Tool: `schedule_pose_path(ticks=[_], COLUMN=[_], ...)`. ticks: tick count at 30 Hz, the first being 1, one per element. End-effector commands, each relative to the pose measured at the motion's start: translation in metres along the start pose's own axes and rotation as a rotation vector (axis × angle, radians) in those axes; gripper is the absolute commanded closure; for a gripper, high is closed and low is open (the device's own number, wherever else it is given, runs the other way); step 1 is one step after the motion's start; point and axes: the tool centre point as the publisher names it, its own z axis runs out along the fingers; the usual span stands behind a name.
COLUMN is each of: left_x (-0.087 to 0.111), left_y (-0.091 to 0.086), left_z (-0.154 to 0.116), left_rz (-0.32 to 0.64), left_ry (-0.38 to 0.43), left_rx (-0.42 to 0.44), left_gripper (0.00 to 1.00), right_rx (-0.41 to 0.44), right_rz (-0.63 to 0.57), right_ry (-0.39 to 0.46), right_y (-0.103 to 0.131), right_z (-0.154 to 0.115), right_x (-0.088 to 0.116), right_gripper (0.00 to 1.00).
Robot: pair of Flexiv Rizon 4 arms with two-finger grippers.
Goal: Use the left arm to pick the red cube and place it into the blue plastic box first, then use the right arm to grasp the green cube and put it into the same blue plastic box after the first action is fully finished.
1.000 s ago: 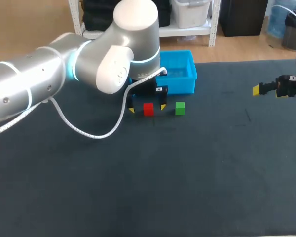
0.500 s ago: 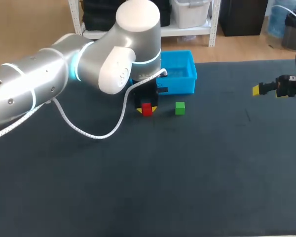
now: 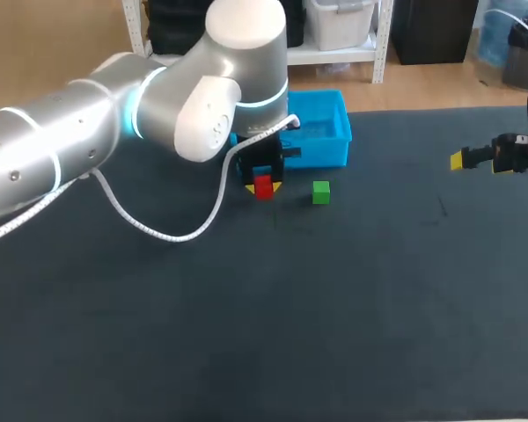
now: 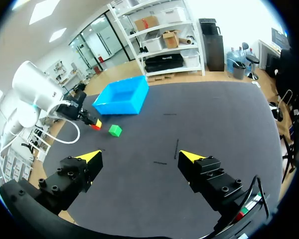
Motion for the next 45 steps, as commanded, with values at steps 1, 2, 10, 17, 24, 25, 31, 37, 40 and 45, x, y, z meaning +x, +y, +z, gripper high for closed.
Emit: schedule_pose_path(ticks=[1, 2, 10, 17, 24, 25, 31, 37, 40, 45], left_x=[0.005, 0.004, -0.003, 0.005, 0.015, 0.017, 0.018, 0.001, -0.011, -0.034], left_y=[0.007, 0.007, 0.009, 0.022, 0.030, 0.030, 0.030, 0.019, 0.014, 0.004], left_z=[-0.022, -0.027, -0.075, -0.119, -0.123, -0.124, -0.124, -0.125, -0.124, -0.123], left_rz=[0.003, 0.008, 0.039, 0.077, 0.108, 0.110, 0.141, 0.172, 0.184, 0.201], left_ry=[-0.006, -0.019, -0.101, -0.188, -0.236, -0.240, -0.270, -0.285, -0.299, -0.316], left_rx=[0.036, 0.039, 0.122, 0.176, 0.182, 0.187, 0.203, 0.208, 0.202, 0.209], left_gripper=[1.00, 1.00, 1.00, 1.00, 1.00, 1.00, 1.00, 1.00, 1.00, 1.00], right_rx=[-0.002, -0.002, -0.002, -0.002, -0.002, -0.002, -0.002, -0.002, -0.002, -0.002], right_rz=[0.000, 0.000, 0.000, 0.000, 0.000, 0.000, 0.000, 0.000, 0.000, 0.000], right_ry=[0.001, 0.001, 0.001, 0.001, 0.001, 0.001, 0.001, 0.001, 0.001, 0.001], right_y=[0.000, 0.000, 0.000, 0.000, 0.000, 0.000, 0.000, 0.000, 0.000, 0.000], right_z=[0.000, 0.000, 0.000, 0.000, 0.000, 0.000, 0.000, 0.000, 0.000, 0.000], right_x=[0.000, 0.000, 0.000, 0.000, 0.000, 0.000, 0.000, 0.000, 0.000, 0.000], right_gripper=[0.00, 0.00, 0.00, 0.00, 0.00, 0.00, 0.00, 0.00, 0.00, 0.00])
